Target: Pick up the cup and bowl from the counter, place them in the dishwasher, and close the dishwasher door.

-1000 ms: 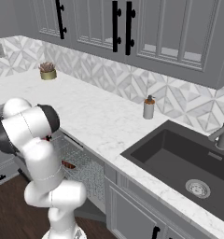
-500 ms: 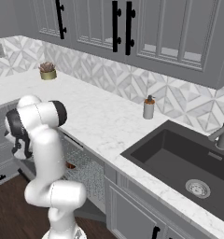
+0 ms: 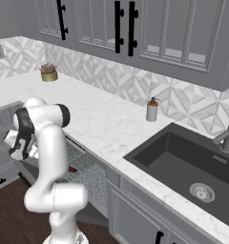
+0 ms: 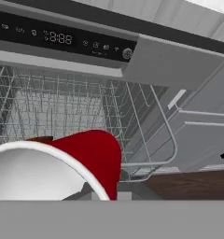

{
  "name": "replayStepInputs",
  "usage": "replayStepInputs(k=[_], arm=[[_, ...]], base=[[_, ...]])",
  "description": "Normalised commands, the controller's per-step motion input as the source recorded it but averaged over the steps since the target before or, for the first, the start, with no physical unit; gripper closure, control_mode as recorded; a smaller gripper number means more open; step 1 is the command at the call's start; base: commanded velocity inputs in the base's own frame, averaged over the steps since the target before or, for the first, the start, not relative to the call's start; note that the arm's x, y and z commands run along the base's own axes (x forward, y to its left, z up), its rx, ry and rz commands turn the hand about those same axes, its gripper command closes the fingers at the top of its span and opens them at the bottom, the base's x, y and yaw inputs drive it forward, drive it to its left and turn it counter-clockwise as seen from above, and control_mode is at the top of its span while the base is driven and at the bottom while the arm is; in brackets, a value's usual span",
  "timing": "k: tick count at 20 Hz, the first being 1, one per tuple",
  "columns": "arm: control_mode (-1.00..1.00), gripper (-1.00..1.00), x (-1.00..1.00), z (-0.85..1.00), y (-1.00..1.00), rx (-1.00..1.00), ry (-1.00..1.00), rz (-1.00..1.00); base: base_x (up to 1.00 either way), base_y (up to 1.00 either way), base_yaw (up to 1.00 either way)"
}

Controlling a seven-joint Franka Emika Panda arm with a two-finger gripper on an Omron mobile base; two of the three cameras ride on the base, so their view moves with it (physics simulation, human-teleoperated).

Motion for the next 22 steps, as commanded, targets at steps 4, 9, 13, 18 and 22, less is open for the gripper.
replayStepInputs(k=[4,9,13,18,22], arm=[[-1.0,1.0,0.2,-0.07,0.05,-0.09,-0.03,-0.15],[-1.0,1.0,0.17,-0.29,0.0,0.0,-0.1,-0.01],[-1.0,1.0,0.37,-0.25,-0.06,0.01,-0.1,0.0],[-1.0,1.0,0.29,-0.23,-0.02,0.01,0.01,-0.03],[-1.0,1.0,0.28,-0.36,0.01,0.02,0.0,-0.09]], base=[[0.0,0.0,0.0],[0.0,0.0,0.0],[0.0,0.0,0.0],[0.0,0.0,0.0],[0.0,0.0,0.0]])
